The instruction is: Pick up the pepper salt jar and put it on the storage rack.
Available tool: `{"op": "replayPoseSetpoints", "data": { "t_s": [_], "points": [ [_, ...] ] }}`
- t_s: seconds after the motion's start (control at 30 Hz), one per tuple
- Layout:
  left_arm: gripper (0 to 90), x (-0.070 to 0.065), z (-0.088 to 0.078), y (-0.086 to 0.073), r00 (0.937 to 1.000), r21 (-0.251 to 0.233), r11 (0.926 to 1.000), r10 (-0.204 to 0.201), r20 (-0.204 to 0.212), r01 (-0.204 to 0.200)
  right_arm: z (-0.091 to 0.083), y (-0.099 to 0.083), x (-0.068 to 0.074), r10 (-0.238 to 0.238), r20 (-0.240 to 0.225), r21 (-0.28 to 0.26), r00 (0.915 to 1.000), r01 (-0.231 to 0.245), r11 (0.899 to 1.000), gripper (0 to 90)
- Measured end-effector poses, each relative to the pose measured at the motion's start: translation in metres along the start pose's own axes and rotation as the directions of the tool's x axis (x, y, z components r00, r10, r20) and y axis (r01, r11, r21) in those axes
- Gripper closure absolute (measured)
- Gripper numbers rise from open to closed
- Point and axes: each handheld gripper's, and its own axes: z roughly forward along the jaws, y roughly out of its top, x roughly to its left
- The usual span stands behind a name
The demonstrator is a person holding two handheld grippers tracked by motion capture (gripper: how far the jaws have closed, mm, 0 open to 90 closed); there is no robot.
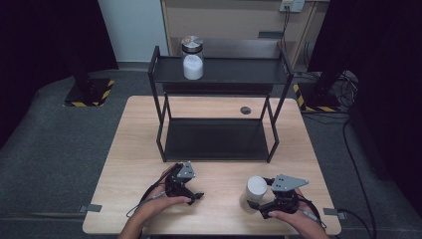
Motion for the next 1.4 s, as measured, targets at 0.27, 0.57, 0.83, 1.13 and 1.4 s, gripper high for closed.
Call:
{"op": "replayPoseSetpoints", "data": {
  "t_s": [0.27,0.57,0.83,1.13,1.4],
  "points": [
    [0.0,0.0,0.0,0.0,1.0,0.0,1.0,0.0,0.0,0.0,0.001,0.0,0.001,0.008,0.002,-0.016,1.0,-0.008,1.0,20.0],
    [0.0,0.0,0.0,0.0,1.0,0.0,1.0,0.0,0.0,0.0,0.006,-0.002,0.005,0.005,0.016,-0.032,0.9999,-0.005,0.999,27.5],
    [0.0,0.0,0.0,0.0,1.0,0.0,1.0,0.0,0.0,0.0,0.007,-0.003,0.008,-0.008,0.012,-0.041,0.9999,0.008,0.999,34.7],
    [0.0,0.0,0.0,0.0,1.0,0.0,1.0,0.0,0.0,0.0,0.006,-0.003,0.009,-0.012,0.017,-0.044,0.9998,0.013,0.999,35.4],
    [0.0,0.0,0.0,0.0,1.0,0.0,1.0,0.0,0.0,0.0,0.001,-0.012,0.003,0.042,0.024,-0.087,0.9988,-0.04,0.995,36.2]
  ]
}}
